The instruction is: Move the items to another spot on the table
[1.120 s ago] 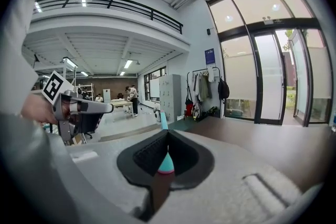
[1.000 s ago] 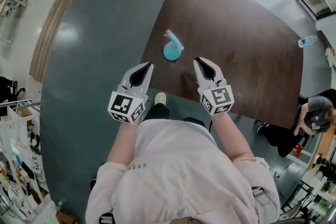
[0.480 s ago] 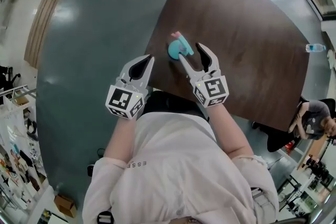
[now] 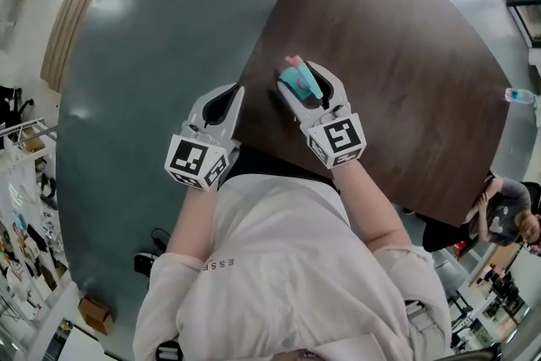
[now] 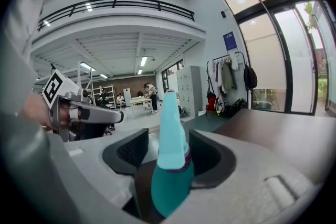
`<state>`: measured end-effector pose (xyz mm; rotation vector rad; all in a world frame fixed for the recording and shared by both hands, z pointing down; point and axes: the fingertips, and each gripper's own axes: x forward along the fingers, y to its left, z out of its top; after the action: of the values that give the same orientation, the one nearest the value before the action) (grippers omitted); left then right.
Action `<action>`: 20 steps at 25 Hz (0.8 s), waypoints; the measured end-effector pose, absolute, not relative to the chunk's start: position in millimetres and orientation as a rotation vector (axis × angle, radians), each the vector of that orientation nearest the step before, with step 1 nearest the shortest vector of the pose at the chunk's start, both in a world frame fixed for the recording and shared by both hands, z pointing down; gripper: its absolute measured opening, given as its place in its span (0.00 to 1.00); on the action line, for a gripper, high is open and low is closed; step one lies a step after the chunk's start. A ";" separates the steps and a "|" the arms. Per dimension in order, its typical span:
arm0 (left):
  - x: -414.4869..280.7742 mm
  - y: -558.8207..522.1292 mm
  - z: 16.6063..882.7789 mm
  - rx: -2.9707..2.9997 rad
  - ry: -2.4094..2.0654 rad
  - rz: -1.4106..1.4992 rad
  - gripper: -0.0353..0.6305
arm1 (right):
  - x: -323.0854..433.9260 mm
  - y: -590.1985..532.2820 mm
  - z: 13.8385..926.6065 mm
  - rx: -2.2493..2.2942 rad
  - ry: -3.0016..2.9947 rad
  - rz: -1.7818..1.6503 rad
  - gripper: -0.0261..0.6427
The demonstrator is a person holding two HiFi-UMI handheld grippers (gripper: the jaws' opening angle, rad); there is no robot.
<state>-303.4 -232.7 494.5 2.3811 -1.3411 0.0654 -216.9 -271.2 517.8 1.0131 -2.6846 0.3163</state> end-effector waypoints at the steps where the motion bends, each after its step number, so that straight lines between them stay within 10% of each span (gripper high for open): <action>1: -306.7 -234.6 496.4 2.382 -1.346 0.062 0.08 | -217.7 -273.5 517.9 1.026 -2.683 0.291 0.36; 20: -315.0 -244.8 448.4 2.527 -1.213 0.036 0.08 | -182.5 -268.0 471.9 1.313 -2.554 0.228 0.22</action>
<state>-315.0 -244.8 448.4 2.5273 -1.2126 0.0356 -182.5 -268.0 471.9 1.3134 -2.5541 0.2281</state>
